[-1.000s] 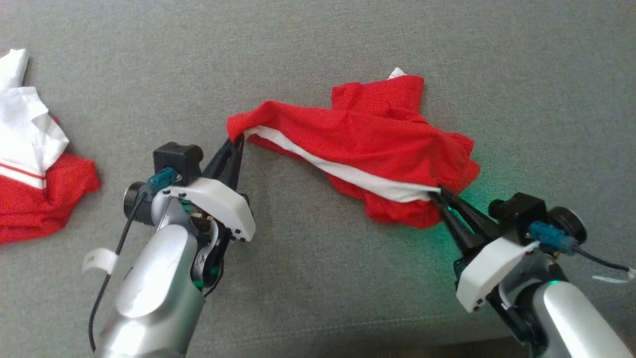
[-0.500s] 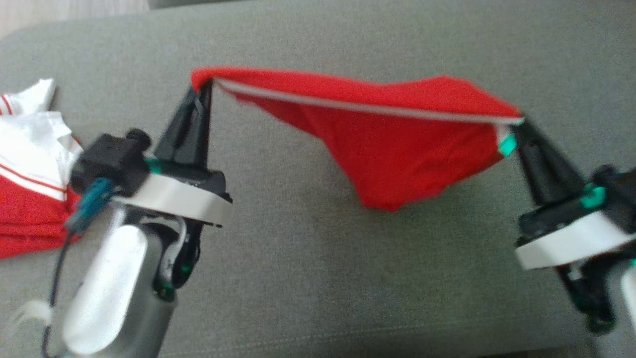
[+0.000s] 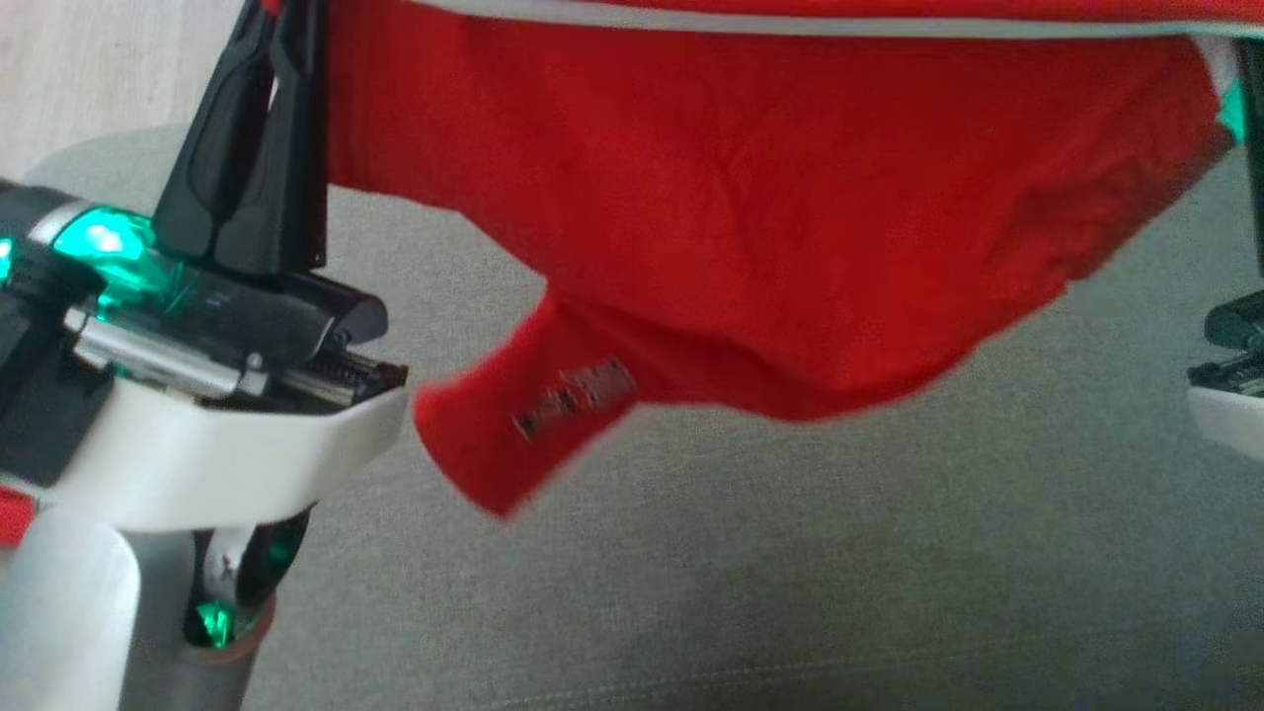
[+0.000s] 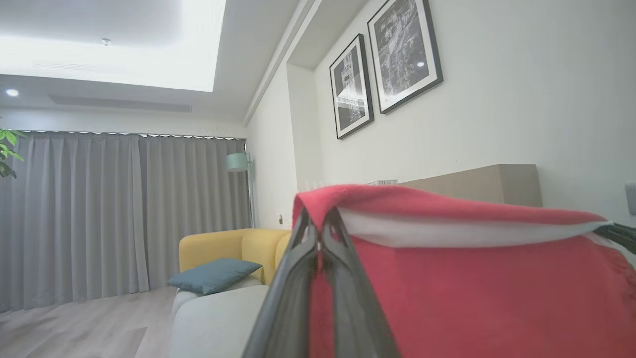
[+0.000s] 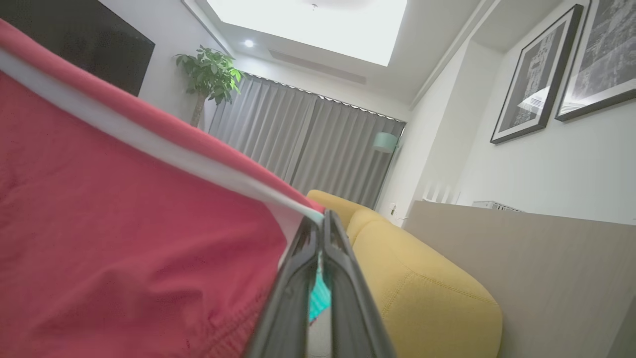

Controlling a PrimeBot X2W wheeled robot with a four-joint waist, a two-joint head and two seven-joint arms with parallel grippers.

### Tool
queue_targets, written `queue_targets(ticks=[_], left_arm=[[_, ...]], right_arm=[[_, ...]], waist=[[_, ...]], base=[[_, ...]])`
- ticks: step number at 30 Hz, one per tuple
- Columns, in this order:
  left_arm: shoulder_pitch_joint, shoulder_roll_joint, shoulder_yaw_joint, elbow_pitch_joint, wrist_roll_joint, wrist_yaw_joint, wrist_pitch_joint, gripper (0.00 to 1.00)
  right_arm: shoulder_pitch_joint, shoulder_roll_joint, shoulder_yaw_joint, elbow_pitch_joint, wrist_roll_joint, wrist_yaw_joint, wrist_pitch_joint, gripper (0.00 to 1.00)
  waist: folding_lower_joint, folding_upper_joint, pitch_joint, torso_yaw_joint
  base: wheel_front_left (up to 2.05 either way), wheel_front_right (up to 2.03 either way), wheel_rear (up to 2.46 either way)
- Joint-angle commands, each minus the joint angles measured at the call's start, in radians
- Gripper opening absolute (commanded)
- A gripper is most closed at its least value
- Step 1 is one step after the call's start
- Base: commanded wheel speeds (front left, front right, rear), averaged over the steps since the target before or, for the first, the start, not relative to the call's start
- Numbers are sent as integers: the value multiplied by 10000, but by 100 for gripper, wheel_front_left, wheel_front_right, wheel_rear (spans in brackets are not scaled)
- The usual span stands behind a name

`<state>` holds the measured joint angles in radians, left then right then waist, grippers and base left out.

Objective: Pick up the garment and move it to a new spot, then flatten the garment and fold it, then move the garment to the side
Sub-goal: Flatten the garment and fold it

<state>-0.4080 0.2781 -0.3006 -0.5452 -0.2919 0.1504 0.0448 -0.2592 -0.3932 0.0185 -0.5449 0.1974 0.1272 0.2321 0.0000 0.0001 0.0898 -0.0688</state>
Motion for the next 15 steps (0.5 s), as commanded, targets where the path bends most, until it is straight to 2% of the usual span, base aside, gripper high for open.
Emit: queue_targets(ticks=[1, 5, 9, 15], left_arm=[[-528, 283, 484, -259, 35, 79, 162, 0], [-631, 221, 412, -76, -70, 55, 236, 0], [-1040, 44, 289, 698, -410, -151, 185, 0], [-2870, -466, 263, 3656, -893, -737, -572, 0]], right_arm=[[-409, -256, 10, -294, 177, 35, 165, 0], [-643, -209, 14, -133, 424, 35, 212, 0], [-1089, -220, 252, 557, 817, 35, 213, 0], [-3048, -306, 1245, 2806, 1305, 35, -242, 0]], waist=[[0, -1, 15, -11], [0, -1, 89, -20], [0, -1, 351, 9], [0, -1, 937, 4]], base=[[0, 0, 0], [0, 0, 0], [0, 0, 0], [0, 0, 0]])
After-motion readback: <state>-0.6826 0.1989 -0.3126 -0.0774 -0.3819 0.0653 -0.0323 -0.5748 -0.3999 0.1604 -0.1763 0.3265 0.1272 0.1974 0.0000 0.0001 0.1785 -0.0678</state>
